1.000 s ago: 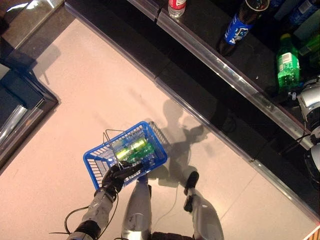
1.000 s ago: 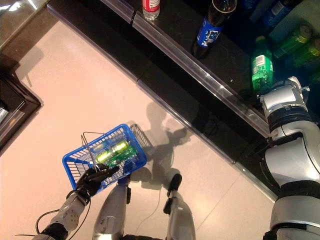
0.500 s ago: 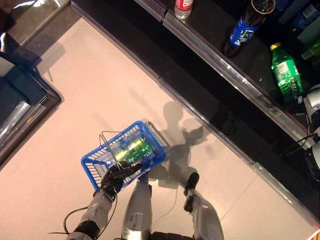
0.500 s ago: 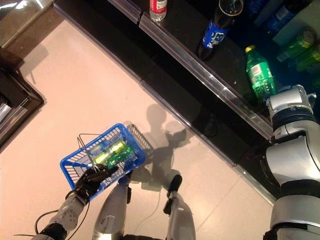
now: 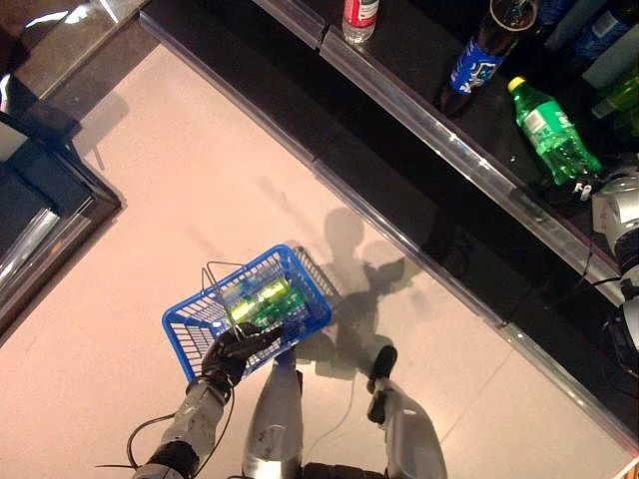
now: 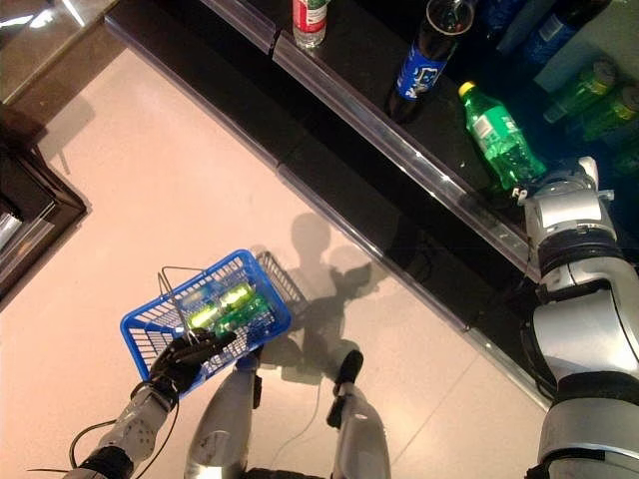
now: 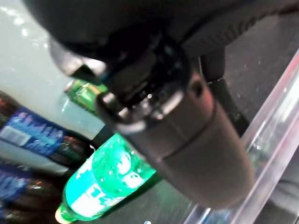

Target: Pick up the drink and place into the basket.

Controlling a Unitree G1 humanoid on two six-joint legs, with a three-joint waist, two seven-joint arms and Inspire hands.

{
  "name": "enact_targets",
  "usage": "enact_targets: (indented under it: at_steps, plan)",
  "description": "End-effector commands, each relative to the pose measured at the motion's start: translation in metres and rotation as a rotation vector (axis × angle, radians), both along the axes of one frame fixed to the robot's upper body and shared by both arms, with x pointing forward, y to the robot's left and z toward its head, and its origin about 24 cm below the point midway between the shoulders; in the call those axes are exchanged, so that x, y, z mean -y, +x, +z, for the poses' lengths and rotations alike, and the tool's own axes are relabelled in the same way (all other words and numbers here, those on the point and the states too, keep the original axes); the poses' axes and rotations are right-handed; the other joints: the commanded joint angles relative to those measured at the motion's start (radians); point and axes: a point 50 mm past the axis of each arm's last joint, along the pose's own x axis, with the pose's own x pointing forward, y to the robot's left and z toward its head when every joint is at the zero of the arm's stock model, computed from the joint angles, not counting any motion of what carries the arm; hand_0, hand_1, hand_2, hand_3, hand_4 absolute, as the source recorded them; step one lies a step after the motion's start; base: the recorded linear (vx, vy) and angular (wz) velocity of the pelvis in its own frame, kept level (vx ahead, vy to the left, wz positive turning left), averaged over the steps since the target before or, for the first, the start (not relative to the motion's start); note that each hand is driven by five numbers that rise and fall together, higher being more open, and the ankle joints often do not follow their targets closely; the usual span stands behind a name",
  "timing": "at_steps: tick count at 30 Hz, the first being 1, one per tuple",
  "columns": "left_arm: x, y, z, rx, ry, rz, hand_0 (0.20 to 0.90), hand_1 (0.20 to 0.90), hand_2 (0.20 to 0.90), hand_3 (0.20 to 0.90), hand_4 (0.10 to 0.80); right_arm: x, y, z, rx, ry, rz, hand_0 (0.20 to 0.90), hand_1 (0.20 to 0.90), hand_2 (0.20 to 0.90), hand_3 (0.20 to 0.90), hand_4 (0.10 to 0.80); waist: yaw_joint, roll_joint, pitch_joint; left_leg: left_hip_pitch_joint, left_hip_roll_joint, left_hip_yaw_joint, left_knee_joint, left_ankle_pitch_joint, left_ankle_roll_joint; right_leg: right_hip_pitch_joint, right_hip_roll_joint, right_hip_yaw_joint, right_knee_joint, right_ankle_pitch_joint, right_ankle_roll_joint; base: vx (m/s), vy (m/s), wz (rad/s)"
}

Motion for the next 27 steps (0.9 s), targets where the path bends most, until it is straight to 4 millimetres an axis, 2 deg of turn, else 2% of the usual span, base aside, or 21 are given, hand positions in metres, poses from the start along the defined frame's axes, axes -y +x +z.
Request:
enact_targets:
  at_steps: [1,5,10,13,14,17,24,25,26,27]
  plan:
    - [-0.017,0.003,0.036,0.285,0.027,-0.011,0.300,0.300,0.300,0.200,0.100,0.034,-0.035,0.085,0.289,-0.242,-0.131,0.300,0.300,0.300,0.200,0.100,-0.019,0.004,-0.021,0.018,0.001,0.045,0.144,-0.105,0.025,-0.045,0.029,0.020,0.163,-0.087,-0.069,-0.025,0.037,0.00]
    - [-0.016,0.000,0.034,0.312,0.008,0.016,0.300,0.300,0.300,0.200,0.100,0.016,-0.034,0.084,0.391,-0.218,-0.018,0.300,0.300,0.300,0.200,0.100,-0.049,0.010,-0.026,0.026,0.007,0.061,0.165,-0.115,0.024,-0.043,0.029,0.032,0.184,-0.100,-0.074,-0.023,0.055,-0.12]
    - [-0.016,-0.002,0.036,0.342,0.000,0.041,0.300,0.300,0.300,0.200,0.100,0.009,-0.039,0.065,0.444,-0.173,0.049,0.300,0.300,0.300,0.200,0.100,-0.079,0.006,-0.037,0.042,0.012,0.079,0.164,-0.121,0.025,-0.034,0.032,0.047,0.187,-0.108,-0.076,0.004,0.020,-0.09]
    - [-0.015,-0.001,0.040,0.365,-0.005,0.054,0.300,0.300,0.300,0.200,0.100,0.007,-0.046,0.044,0.447,-0.166,0.074,0.300,0.300,0.300,0.200,0.100,-0.097,0.003,-0.044,0.051,0.016,0.090,0.162,-0.123,0.025,-0.031,0.034,0.055,0.185,-0.109,-0.075,-0.001,0.014,-0.06]
    - [-0.015,0.000,0.041,0.371,-0.008,0.066,0.300,0.300,0.300,0.200,0.100,0.007,-0.050,0.032,0.435,-0.167,0.082,0.300,0.300,0.300,0.200,0.100,-0.107,0.002,-0.048,0.058,0.019,0.095,0.160,-0.124,0.025,-0.026,0.035,0.060,0.185,-0.110,-0.075,0.005,0.009,-0.08]
    - [-0.015,0.000,0.040,0.369,-0.006,0.067,0.300,0.300,0.300,0.200,0.100,0.010,-0.054,0.018,0.403,-0.172,0.076,0.300,0.300,0.300,0.200,0.100,-0.116,0.002,-0.054,0.066,0.025,0.103,0.158,-0.124,0.024,-0.019,0.035,0.064,0.181,-0.109,-0.073,0.008,-0.007,-0.19]
    - [-0.017,-0.003,0.038,0.353,-0.004,0.065,0.300,0.300,0.300,0.200,0.100,0.026,-0.060,0.017,0.347,-0.207,0.002,0.300,0.300,0.300,0.200,0.100,-0.114,0.005,-0.050,0.060,0.031,0.105,0.170,-0.123,0.022,-0.018,0.037,0.065,0.184,-0.108,-0.076,0.001,-0.007,-0.06]
    - [-0.017,-0.004,0.038,0.352,-0.005,0.064,0.300,0.300,0.300,0.200,0.100,0.028,-0.061,0.017,0.347,-0.214,-0.007,0.420,0.420,0.420,0.340,0.240,-0.114,0.006,-0.048,0.059,0.031,0.104,0.172,-0.123,0.022,-0.018,0.037,0.066,0.184,-0.109,-0.077,0.000,0.000,0.00]
    - [-0.017,-0.004,0.038,0.352,-0.004,0.063,0.300,0.300,0.300,0.200,0.100,0.029,-0.061,0.017,0.347,-0.218,-0.012,0.596,0.596,0.596,0.546,0.446,-0.113,0.006,-0.048,0.059,0.031,0.104,0.172,-0.122,0.022,-0.019,0.037,0.066,0.185,-0.109,-0.077,0.000,0.000,0.00]
    - [-0.017,-0.004,0.038,0.351,-0.004,0.062,0.300,0.300,0.300,0.200,0.100,0.030,-0.062,0.018,0.353,-0.224,-0.022,0.900,0.900,0.900,0.900,0.800,-0.112,0.006,-0.046,0.057,0.032,0.103,0.173,-0.122,0.023,-0.020,0.038,0.067,0.186,-0.109,-0.078,0.000,0.000,0.00]
